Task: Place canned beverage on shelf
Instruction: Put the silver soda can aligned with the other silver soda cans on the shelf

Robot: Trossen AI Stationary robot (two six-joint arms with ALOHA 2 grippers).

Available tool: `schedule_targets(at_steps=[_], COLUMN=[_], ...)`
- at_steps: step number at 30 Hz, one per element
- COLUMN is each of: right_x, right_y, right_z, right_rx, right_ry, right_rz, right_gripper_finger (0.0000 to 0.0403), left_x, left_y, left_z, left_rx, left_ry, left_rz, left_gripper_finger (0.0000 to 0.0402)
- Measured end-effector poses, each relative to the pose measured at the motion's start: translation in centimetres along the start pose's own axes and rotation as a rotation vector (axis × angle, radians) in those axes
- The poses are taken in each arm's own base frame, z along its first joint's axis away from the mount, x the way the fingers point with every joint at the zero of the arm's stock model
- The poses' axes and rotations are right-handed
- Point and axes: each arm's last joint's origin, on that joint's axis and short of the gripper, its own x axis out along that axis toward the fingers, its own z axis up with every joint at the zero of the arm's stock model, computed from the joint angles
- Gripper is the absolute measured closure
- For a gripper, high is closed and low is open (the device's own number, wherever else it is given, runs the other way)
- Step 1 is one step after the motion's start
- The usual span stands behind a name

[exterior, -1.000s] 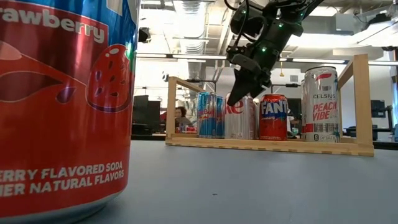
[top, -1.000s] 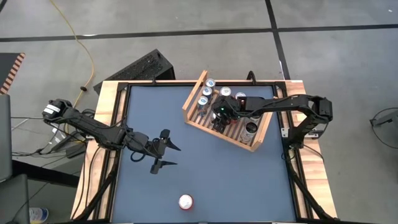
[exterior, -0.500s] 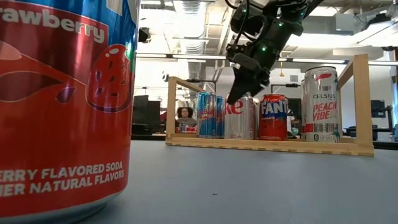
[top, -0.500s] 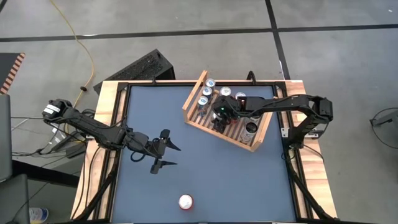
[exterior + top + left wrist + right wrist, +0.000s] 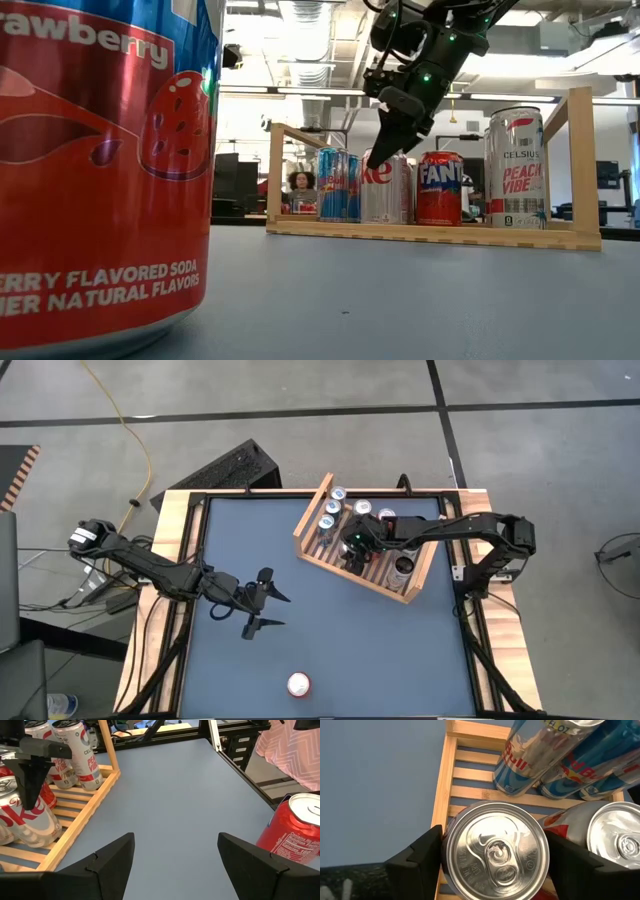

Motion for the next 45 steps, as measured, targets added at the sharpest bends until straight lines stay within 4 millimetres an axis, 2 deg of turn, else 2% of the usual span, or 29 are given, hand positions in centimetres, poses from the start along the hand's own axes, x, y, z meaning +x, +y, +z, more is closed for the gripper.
schedule_targets(at_steps=[19,29,36,45], right_x=[0.0,0.1,0.3,-0.1], right_y=[0.1,-1.2,-2.4,-2.5], right_z=[-0.2,-0.3,-0.5,-0.2], right_rx=[-0.266,-0.372,-0.409,-0.542], right_ry=[0.017,0.035,0.044,0.059], right_rz=[0.021,0.087,0.136,0.157], right_gripper_finger=[0.0121,0.0121,0.0121,0.0121], left_x=[0.0,0.0,0.0,0.0], left_y=[0.0,0.0,0.1,0.1], left_z=[-0.1,-0.2,-1.3,-1.1], left_rx=[0.002,0.002,-0.008,-0.011], left_ry=[0.015,0.013,0.034,0.015], left_rz=[0.000,0.000,0.020,0.022], left_gripper_finger=[0.0127,0.0127,0.0127,0.0127])
